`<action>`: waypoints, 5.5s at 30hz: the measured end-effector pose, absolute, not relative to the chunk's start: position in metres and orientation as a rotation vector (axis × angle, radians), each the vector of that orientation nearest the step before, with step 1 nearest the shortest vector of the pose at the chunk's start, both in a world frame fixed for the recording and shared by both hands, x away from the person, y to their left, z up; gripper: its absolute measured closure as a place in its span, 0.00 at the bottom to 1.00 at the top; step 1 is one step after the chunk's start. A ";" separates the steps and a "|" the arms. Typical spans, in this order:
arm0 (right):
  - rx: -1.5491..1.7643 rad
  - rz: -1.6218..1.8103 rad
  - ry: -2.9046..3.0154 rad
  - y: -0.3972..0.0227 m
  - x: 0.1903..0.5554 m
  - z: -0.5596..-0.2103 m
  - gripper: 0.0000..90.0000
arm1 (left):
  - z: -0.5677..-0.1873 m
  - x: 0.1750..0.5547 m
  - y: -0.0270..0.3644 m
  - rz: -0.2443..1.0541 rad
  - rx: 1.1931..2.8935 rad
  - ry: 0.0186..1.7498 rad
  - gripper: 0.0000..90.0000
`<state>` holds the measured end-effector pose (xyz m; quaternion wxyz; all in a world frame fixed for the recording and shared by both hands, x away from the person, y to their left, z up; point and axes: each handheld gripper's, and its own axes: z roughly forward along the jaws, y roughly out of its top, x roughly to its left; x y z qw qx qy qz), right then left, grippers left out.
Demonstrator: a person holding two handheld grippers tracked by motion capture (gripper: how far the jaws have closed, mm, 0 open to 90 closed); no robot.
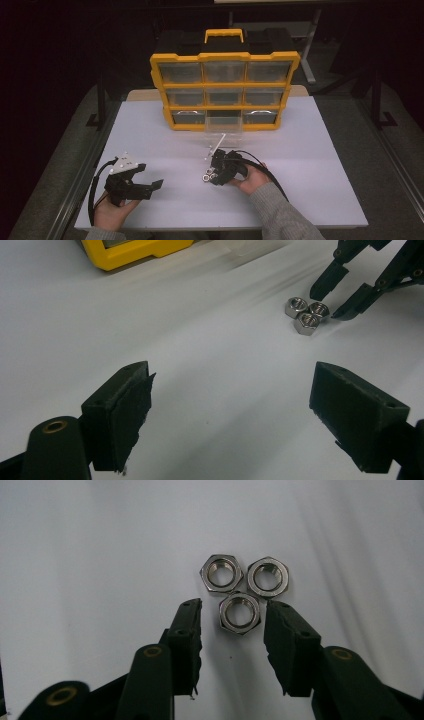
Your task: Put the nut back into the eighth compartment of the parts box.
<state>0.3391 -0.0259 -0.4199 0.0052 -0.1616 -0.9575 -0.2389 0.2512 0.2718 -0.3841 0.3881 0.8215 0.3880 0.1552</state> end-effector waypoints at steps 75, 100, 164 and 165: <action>-0.584 -0.942 -2.989 -0.069 0.407 -0.289 0.77 | -0.381 0.252 0.277 0.412 2.083 0.986 0.18; -0.808 -0.863 -2.979 -0.081 0.449 -0.317 0.77 | -0.380 0.251 0.279 0.411 2.079 0.996 0.18; -0.504 -0.949 -2.915 -0.056 0.364 -0.362 0.73 | -0.381 0.252 0.280 0.417 2.083 0.994 0.19; -0.495 -0.943 -2.911 -0.054 0.363 -0.365 0.72 | -0.381 0.251 0.280 0.411 2.075 1.003 0.19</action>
